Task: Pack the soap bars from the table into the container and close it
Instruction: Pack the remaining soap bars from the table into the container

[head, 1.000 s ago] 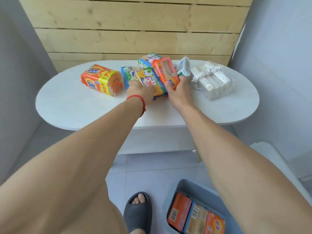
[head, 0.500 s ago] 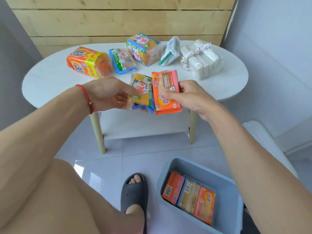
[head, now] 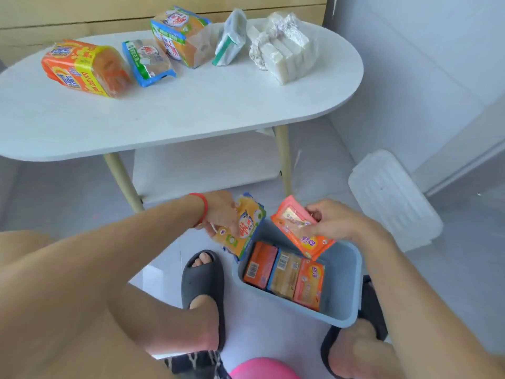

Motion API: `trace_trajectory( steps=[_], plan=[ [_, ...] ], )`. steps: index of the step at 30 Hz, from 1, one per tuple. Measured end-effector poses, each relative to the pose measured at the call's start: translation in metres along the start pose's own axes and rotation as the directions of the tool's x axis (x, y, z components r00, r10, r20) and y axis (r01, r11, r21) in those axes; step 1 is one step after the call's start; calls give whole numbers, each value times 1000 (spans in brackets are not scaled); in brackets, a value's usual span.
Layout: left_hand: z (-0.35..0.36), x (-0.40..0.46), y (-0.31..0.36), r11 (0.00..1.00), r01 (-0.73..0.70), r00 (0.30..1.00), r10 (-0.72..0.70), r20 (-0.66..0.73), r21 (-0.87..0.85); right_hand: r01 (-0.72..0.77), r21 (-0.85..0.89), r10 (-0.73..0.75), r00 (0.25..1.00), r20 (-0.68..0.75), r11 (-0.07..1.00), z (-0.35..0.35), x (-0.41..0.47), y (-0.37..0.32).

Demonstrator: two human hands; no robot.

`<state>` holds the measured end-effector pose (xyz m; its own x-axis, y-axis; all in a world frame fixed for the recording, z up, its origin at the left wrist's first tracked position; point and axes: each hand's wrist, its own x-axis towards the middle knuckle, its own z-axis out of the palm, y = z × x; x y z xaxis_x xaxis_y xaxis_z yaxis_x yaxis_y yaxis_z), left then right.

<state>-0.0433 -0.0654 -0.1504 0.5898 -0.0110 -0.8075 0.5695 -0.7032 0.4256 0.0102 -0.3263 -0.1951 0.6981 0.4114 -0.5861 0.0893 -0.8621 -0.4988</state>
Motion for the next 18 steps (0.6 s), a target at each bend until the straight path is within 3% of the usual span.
trace_trajectory(
  steps=[3, 8, 18],
  plan=[
    [26, 28, -15, 990, 91, 996, -92, -10, -104, -95, -285, 49, 985, -164, 954, 37, 13, 10],
    [47, 43, -27, 966, 126, 988, -142, -57, -227, -60, -566, -164, 927, -337, 822, 105, 27, 10],
    [54, 59, -42, 964, 115, 993, -121, -13, -241, -8, -665, -281, 903, -326, 747, 154, 56, 28]
  ],
)
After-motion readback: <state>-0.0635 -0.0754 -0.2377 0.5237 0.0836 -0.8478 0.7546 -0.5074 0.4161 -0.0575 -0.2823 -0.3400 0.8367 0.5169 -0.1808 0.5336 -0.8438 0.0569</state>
